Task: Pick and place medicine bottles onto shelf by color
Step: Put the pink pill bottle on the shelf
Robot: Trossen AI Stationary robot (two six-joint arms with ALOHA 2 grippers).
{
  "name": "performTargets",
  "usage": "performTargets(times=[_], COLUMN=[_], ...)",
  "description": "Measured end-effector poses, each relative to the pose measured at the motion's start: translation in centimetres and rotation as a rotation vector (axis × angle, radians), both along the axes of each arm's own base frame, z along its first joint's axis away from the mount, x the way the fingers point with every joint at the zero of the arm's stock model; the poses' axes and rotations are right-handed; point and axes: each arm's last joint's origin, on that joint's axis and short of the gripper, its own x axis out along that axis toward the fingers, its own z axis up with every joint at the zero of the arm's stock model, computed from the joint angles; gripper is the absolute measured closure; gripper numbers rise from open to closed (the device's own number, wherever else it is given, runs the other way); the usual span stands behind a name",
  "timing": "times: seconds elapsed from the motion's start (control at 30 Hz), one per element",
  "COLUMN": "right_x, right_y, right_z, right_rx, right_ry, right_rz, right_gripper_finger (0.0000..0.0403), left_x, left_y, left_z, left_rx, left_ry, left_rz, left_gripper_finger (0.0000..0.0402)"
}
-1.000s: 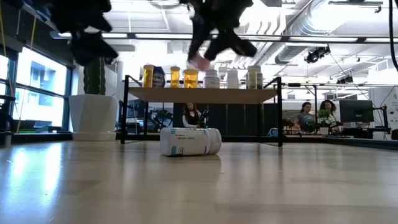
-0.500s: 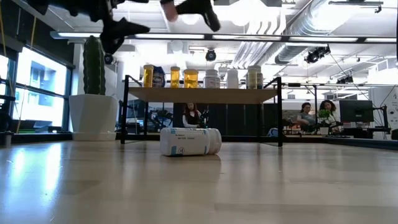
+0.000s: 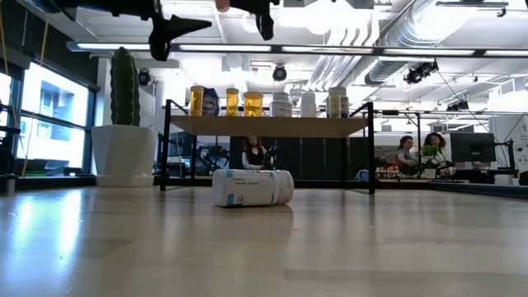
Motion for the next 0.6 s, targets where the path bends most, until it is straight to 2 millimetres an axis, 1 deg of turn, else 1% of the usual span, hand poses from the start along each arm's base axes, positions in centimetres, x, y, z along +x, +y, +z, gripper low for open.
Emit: performTargets(times=[0.13,0.33,0.47,0.6], right_x=[-0.2,-0.5,-0.6,-0.8], right_y=[-1.2,-2.5,-3.2,-3.6], right_z=[0.2,0.2,0.2,0.3], right_rx=[0.01,0.029,0.034,0.03], right_ry=[-0.024,-0.024,-0.025,-0.031], right_rz=[-0.019,-0.007,-0.004,0.034], right_gripper_finger=[0.0325,0.0325,0.0325,0.0325], left_x=[0.5,2.1,3.0,3.6], left_y=[0.5,1.2,1.8,2.2], left_z=[0.0,-0.4,-0.9,-1.5], left_rx=[0.005,0.011,0.014,-0.008], left_ry=[-0.033,-0.096,-0.116,-0.115], left_rz=[0.019,0.046,0.062,0.073], left_gripper_finger=[0.0147,0.0147,0.0148,0.0162])
